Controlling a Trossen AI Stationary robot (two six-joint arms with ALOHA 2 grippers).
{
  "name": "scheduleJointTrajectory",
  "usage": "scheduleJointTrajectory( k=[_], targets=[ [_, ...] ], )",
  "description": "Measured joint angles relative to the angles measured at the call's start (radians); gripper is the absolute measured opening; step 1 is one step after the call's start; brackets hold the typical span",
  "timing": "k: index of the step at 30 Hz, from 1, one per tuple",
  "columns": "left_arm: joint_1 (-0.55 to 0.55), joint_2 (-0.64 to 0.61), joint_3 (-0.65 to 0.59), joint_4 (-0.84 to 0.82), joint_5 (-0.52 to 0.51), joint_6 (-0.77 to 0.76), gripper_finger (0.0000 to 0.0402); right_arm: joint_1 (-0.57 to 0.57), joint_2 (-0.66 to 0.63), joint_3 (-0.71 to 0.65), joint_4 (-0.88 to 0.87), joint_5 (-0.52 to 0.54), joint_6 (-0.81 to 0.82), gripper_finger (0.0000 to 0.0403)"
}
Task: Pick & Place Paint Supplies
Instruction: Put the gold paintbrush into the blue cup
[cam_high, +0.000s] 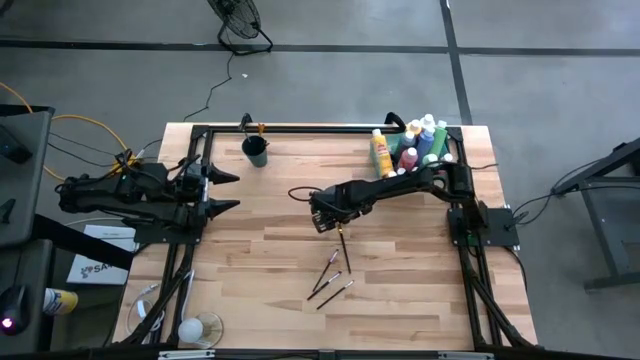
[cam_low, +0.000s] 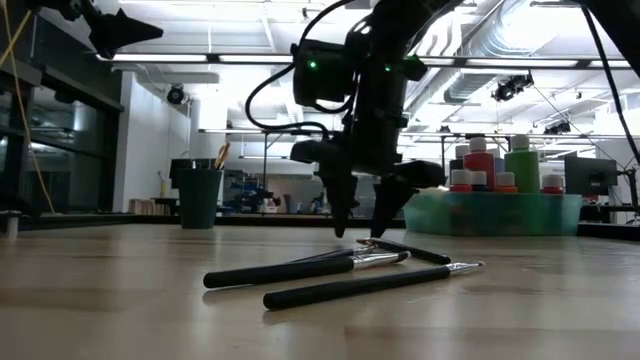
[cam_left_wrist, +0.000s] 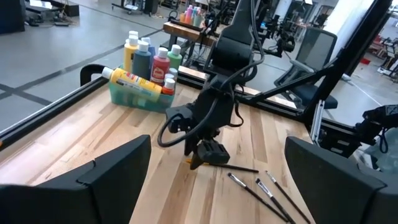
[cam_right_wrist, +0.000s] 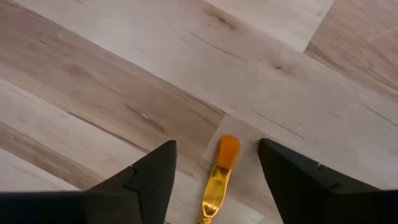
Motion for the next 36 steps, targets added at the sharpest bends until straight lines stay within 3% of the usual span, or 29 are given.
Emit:
scheduleJointTrajectory(
  k=[16,32,36],
  targets=[
    [0.0,0.0,0.0,0.0,0.0,-0.006,0.0363,0.034,0.014,-0.004,-0.028,-0.015,0.003,0.0097],
    [0.0,0.0,0.0,-0.001,0.0,-0.015,0.0363,0.033,0.014,-0.006,-0.025,-0.052,-0.003,0.001],
    [0.0,0.0,0.0,-0.001,-0.001,-0.015,0.0363,0.021,0.004,-0.006,-0.02,-0.058,-0.031,0.0007]
  ],
)
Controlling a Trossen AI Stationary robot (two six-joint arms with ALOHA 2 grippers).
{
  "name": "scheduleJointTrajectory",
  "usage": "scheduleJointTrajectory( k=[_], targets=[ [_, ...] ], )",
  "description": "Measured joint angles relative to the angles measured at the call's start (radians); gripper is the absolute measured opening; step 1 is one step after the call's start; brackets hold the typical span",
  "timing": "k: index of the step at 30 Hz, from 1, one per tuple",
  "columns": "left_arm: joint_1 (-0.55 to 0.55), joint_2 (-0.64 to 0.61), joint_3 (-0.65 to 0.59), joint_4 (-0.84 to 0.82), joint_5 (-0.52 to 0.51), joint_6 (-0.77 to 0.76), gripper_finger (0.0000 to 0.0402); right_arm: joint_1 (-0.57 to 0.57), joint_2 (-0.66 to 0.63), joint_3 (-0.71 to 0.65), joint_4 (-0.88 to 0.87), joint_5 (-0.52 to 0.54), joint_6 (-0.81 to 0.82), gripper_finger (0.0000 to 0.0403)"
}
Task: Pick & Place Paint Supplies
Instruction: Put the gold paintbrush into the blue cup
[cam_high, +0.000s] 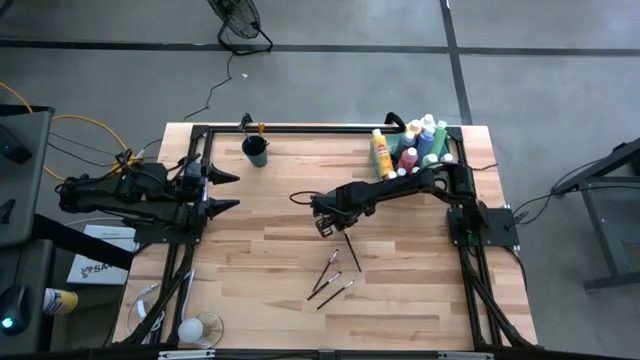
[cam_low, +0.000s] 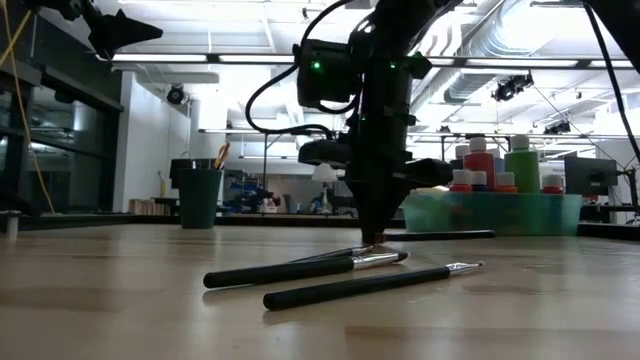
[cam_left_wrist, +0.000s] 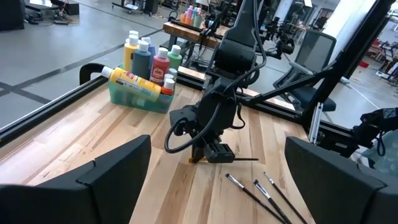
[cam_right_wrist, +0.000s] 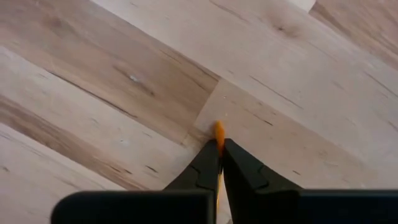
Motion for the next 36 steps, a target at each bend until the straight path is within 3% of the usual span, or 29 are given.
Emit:
scheduleJointTrajectory(
  k=[10,13,18,24,27,36],
  targets=[
    [0.0,0.001,0.0,0.002,-0.012,-0.003,0.0363,-0.001,-0.132,0.014,0.11,0.103,-0.069,0.0005],
    [0.0,0.001,0.0,0.008,-0.014,-0.002,0.0363,-0.003,-0.192,0.015,0.214,0.169,-0.123,0.0004],
    [0.0,0.002,0.001,0.006,-0.013,-0.005,0.0363,-0.012,-0.312,0.018,0.459,0.256,-0.345,0.0004],
    [0.0,0.023,0.002,0.067,-0.018,-0.024,0.0363,-0.039,-0.374,0.02,0.849,0.191,-0.639,0.0004],
    [0.0,0.064,0.003,0.141,-0.022,-0.029,0.0363,-0.062,-0.382,0.018,0.985,0.139,-0.666,0.0004],
    [0.001,0.305,0.001,0.409,-0.029,0.017,0.0363,-0.088,-0.378,0.018,1.157,0.091,-0.722,0.0004]
  ],
)
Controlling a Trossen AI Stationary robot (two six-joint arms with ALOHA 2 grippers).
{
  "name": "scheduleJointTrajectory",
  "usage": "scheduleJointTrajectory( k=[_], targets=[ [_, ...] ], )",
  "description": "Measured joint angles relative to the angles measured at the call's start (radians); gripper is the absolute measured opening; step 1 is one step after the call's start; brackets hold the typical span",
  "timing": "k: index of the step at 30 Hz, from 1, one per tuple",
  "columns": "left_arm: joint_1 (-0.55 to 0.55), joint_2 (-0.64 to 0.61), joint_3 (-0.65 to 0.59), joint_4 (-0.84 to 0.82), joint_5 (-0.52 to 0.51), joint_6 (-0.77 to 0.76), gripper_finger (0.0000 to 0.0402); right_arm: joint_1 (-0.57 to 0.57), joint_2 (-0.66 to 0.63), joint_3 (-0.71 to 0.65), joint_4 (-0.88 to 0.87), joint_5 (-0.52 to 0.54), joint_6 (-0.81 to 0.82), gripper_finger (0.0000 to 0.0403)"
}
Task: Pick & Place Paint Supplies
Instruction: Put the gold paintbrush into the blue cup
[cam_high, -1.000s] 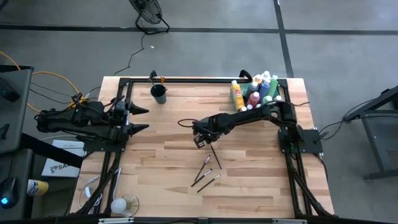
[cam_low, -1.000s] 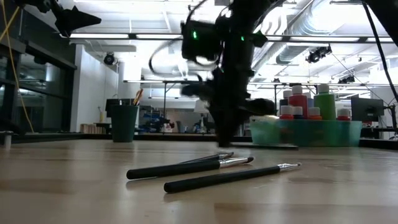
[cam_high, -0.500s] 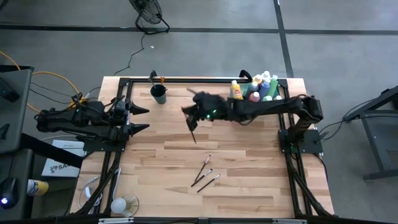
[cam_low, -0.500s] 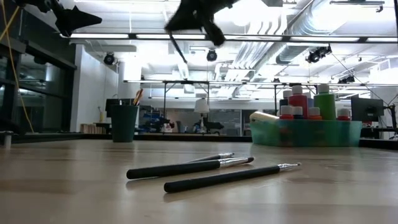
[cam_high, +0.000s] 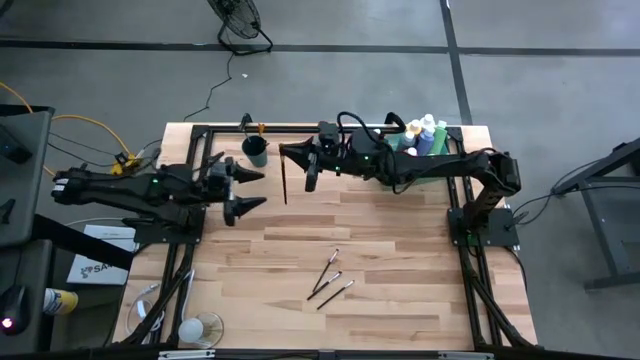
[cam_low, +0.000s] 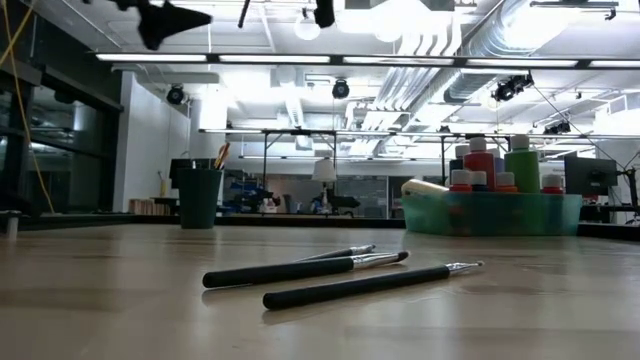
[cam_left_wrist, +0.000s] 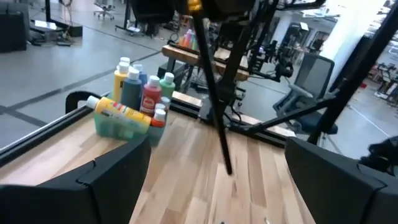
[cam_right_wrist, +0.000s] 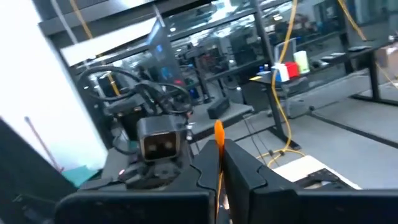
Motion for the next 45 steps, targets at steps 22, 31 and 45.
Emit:
scheduleJointTrajectory(
  k=[22,31,45],
  targets=[
    [0.0,0.306,0.06,0.448,-0.099,-0.121,0.0363,0.004,0.0,0.0,-0.022,-0.118,-0.061,0.0004],
    [0.0,0.305,0.098,0.367,-0.105,-0.125,0.0287,0.004,-0.001,0.0,-0.02,-0.093,-0.061,0.0004],
    [0.0,0.305,0.098,0.354,-0.105,-0.125,0.0068,0.004,-0.002,0.0,-0.02,-0.088,-0.06,0.0004]
  ],
)
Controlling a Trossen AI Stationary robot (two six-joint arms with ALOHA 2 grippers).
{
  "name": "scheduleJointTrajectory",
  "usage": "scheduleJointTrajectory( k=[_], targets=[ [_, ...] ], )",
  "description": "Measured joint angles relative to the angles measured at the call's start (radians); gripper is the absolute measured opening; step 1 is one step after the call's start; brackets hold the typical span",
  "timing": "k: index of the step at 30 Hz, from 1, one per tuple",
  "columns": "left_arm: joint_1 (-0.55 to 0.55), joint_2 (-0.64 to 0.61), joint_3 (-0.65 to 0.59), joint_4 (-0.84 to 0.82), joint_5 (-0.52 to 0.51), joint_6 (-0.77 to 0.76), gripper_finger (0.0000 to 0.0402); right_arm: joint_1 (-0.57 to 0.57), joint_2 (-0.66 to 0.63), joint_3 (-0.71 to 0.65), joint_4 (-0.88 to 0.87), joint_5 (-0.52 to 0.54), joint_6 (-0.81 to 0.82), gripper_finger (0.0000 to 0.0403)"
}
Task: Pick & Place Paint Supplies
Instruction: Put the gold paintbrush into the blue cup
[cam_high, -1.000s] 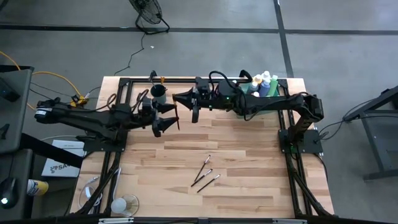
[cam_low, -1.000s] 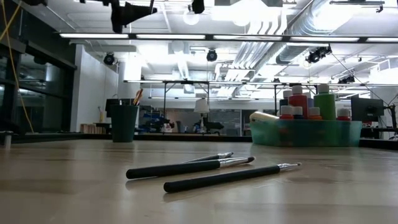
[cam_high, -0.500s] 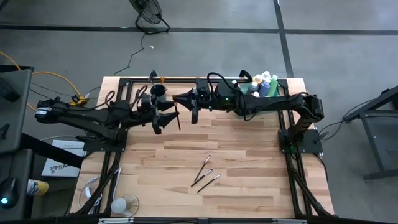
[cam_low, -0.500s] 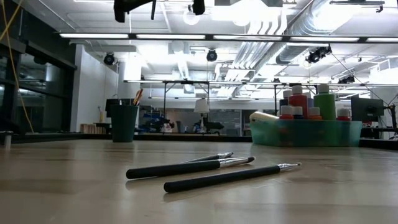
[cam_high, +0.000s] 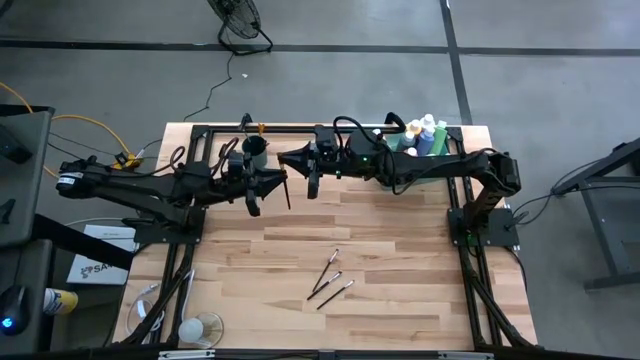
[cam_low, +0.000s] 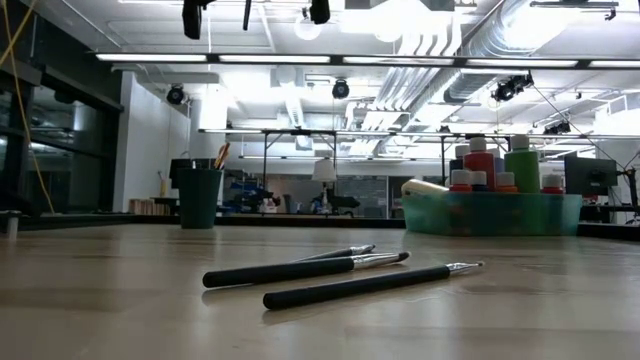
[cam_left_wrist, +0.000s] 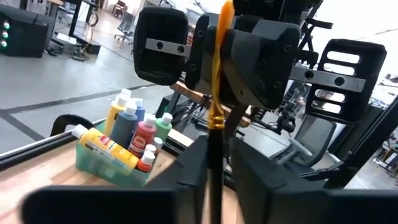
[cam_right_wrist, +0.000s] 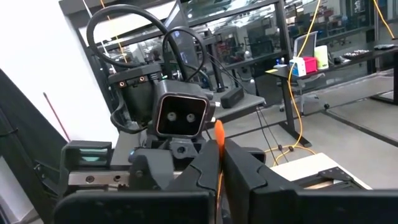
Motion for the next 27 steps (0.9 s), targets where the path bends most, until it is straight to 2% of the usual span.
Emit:
scheduleJointTrajectory(
  k=[4,10,14,17,21,24,27],
  targets=[
    [0.0,0.0,0.0,-0.001,0.002,0.027,0.0017,0.0,-0.001,0.0,0.001,-0.001,0.0,0.0004],
    [0.0,0.0,0.0,-0.001,0.02,0.033,0.0028,0.001,-0.001,0.0,0.0,-0.007,0.0,0.0004],
    [0.0,0.0,0.0,-0.011,0.023,0.034,0.0014,0.006,-0.001,0.0,-0.003,-0.001,0.004,0.0018],
    [0.0,0.0,0.0,-0.023,0.027,0.053,0.001,0.005,-0.001,0.0,-0.012,0.001,0.004,0.0047],
    [-0.001,0.0,0.0,-0.022,0.008,0.079,0.0011,0.005,-0.007,0.0,-0.021,0.0,0.015,0.0107],
    [-0.001,-0.01,0.0,-0.033,-0.047,0.113,0.0013,0.002,-0.03,0.0,-0.035,0.002,0.031,0.0159],
    [-0.001,-0.039,0.0,-0.082,-0.154,0.132,0.0013,-0.002,-0.081,0.002,-0.111,0.023,0.005,0.0206]
  ],
)
